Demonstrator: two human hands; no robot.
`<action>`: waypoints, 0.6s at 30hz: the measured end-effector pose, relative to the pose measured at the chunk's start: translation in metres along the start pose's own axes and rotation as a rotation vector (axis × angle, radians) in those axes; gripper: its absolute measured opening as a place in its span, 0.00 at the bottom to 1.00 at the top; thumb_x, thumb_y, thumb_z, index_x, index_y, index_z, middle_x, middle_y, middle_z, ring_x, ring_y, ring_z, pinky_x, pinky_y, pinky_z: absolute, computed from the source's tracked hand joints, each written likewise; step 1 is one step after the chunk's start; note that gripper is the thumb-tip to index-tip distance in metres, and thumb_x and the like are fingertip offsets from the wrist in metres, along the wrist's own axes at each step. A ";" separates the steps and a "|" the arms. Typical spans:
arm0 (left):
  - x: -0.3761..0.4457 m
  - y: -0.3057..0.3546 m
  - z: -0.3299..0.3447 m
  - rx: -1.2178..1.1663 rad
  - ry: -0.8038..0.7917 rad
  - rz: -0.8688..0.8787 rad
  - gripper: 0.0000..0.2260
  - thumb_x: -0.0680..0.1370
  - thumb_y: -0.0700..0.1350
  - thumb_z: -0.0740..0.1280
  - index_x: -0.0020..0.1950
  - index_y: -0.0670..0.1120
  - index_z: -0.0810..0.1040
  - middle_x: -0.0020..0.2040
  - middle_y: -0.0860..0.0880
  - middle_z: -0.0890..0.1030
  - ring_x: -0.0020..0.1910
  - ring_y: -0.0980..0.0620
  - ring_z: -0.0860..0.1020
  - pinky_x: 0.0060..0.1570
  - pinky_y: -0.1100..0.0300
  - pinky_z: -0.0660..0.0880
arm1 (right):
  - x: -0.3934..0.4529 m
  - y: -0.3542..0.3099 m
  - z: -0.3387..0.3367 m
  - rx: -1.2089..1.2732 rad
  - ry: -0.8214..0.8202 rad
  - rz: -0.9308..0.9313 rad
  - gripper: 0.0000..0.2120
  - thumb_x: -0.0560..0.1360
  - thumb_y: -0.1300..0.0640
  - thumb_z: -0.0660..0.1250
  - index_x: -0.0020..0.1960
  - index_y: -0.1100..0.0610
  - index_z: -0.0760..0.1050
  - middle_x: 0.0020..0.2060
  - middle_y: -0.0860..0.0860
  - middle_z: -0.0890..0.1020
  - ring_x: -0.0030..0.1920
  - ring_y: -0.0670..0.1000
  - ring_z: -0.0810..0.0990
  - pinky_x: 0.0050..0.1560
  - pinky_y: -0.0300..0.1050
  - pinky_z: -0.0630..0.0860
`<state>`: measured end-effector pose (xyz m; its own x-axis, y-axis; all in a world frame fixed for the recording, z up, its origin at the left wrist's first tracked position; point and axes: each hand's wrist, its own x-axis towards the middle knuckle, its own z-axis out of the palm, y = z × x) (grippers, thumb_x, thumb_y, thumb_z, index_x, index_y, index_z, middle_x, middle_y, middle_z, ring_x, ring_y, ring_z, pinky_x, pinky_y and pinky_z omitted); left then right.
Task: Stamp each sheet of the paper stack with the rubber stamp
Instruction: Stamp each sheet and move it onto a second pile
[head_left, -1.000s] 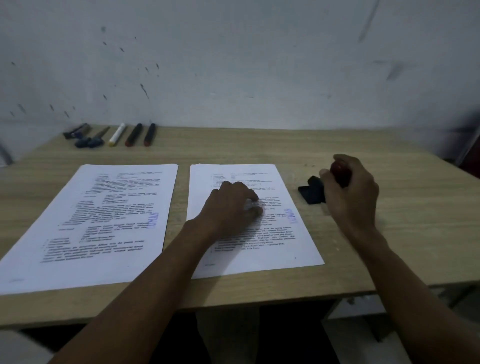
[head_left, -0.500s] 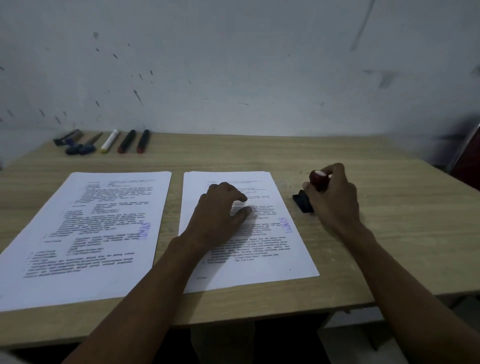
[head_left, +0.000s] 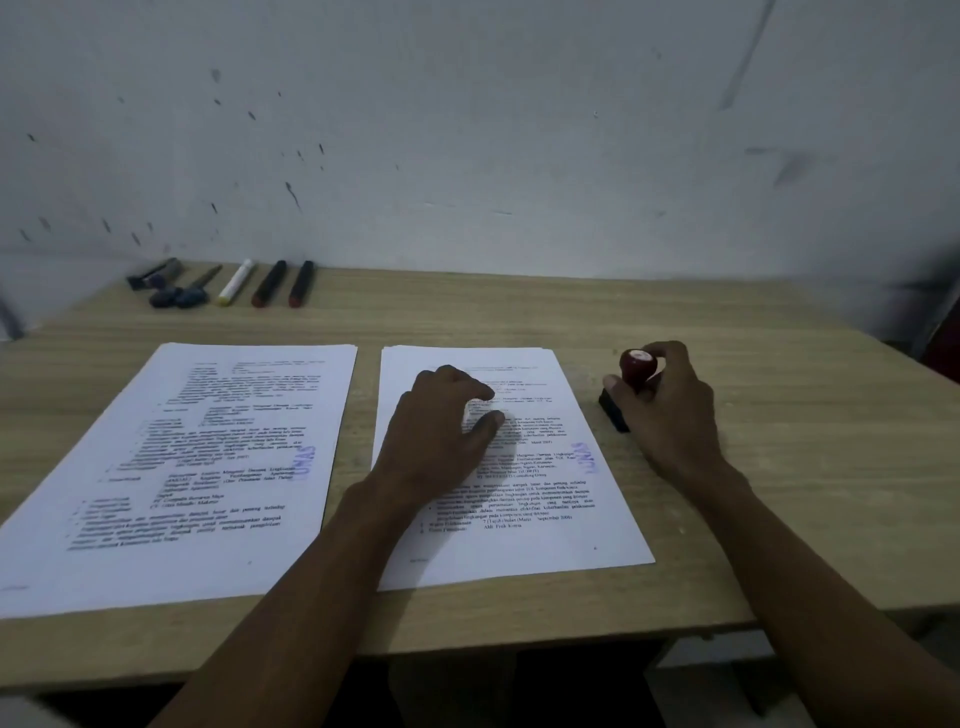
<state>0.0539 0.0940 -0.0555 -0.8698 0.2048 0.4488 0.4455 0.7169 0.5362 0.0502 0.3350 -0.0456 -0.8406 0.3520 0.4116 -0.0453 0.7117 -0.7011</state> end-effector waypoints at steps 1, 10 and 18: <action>-0.001 0.000 -0.002 -0.003 0.028 -0.018 0.14 0.75 0.51 0.69 0.58 0.47 0.80 0.58 0.49 0.79 0.60 0.48 0.73 0.60 0.50 0.70 | -0.002 -0.001 -0.002 0.001 0.015 0.013 0.24 0.72 0.47 0.73 0.62 0.52 0.68 0.35 0.46 0.78 0.41 0.53 0.79 0.42 0.48 0.73; -0.013 0.000 -0.021 0.395 -0.023 -0.592 0.24 0.73 0.64 0.65 0.53 0.44 0.74 0.60 0.41 0.70 0.61 0.39 0.69 0.53 0.45 0.69 | -0.065 -0.020 -0.007 -0.212 -0.063 0.031 0.17 0.71 0.40 0.70 0.50 0.50 0.71 0.41 0.46 0.78 0.41 0.51 0.77 0.38 0.45 0.69; -0.016 0.001 -0.026 0.231 0.090 -0.639 0.22 0.70 0.54 0.73 0.57 0.45 0.71 0.57 0.44 0.74 0.58 0.42 0.74 0.44 0.52 0.66 | -0.087 -0.032 0.002 -0.413 -0.217 -0.027 0.30 0.69 0.30 0.66 0.59 0.52 0.78 0.54 0.51 0.77 0.57 0.53 0.73 0.48 0.47 0.74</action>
<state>0.0737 0.0743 -0.0436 -0.9215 -0.3548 0.1582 -0.2147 0.8046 0.5536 0.1240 0.2806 -0.0605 -0.9374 0.2266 0.2645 0.1135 0.9167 -0.3831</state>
